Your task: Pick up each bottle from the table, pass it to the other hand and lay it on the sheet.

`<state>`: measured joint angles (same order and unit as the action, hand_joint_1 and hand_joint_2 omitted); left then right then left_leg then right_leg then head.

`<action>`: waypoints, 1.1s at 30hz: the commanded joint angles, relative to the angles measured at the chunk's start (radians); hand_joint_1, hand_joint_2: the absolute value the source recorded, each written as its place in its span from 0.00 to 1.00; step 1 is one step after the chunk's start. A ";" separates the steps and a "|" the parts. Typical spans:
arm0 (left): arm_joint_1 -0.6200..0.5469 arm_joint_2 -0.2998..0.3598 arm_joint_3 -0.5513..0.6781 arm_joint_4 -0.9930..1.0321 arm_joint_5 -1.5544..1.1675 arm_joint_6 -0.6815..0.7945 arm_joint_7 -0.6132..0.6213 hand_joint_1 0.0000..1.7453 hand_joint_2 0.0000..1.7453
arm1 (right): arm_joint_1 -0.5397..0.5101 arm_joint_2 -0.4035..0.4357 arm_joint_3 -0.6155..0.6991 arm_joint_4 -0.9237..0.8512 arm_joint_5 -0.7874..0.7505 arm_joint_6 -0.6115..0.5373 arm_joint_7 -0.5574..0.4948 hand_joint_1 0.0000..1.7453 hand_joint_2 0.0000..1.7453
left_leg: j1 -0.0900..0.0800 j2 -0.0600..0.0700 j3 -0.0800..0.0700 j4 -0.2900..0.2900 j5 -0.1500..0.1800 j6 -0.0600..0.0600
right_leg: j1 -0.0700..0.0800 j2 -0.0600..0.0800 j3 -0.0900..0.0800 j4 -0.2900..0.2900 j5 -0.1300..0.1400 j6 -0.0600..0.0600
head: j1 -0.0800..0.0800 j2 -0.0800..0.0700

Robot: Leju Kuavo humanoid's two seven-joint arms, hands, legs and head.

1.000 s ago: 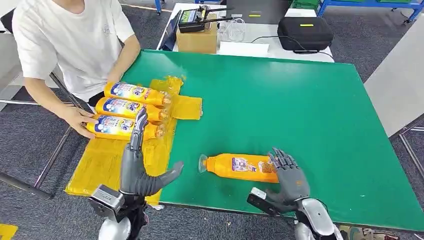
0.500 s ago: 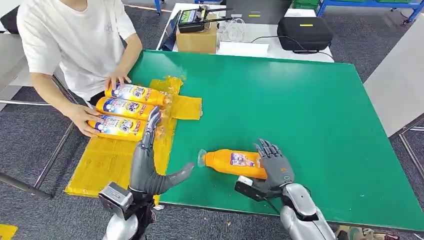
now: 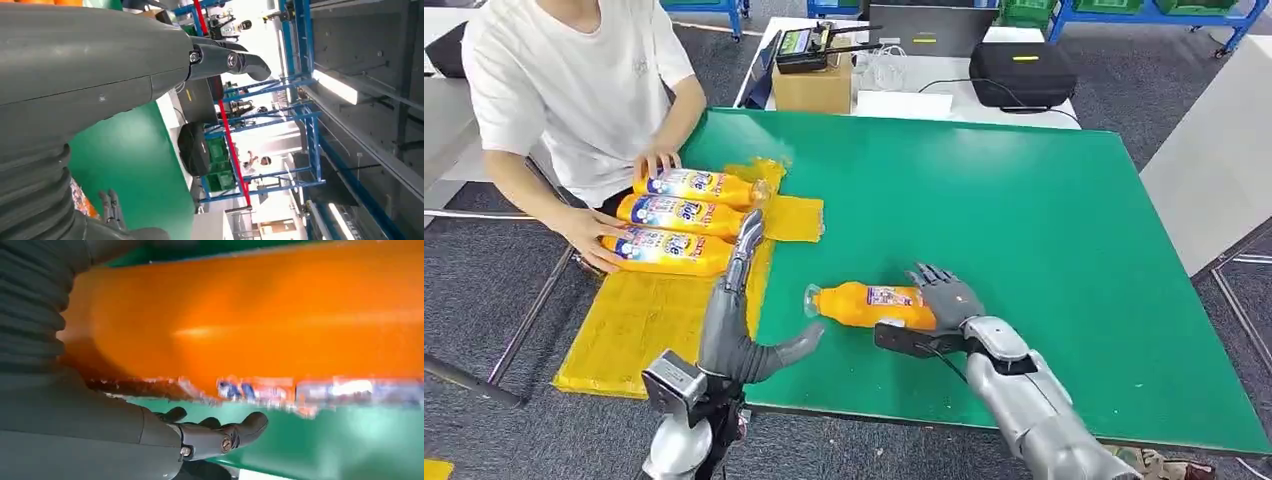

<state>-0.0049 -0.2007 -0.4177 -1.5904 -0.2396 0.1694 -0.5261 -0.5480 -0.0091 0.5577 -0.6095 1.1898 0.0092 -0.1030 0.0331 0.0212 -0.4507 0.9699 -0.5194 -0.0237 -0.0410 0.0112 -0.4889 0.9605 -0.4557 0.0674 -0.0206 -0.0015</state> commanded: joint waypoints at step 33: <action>0.007 0.015 -0.047 0.135 0.045 -0.076 0.094 0.00 1.00 | 0.392 0.139 -0.219 -0.662 -0.632 -0.260 -0.293 1.00 1.00 | 0.001 -0.013 -0.014 0.000 0.001 0.002 | 0.001 -0.010 -0.009 0.000 -0.001 -0.002 | 0.000 0.000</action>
<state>0.0151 -0.2018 -0.4074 -1.5495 -0.2384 0.1976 -0.4234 -0.3304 0.0847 0.5130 -0.8811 0.7369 -0.2564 -0.2995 0.0341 0.0109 -0.4643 0.9703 -0.5186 -0.0241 -0.0402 0.0037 -0.4977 0.9614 -0.4561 0.0677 -0.0210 -0.0015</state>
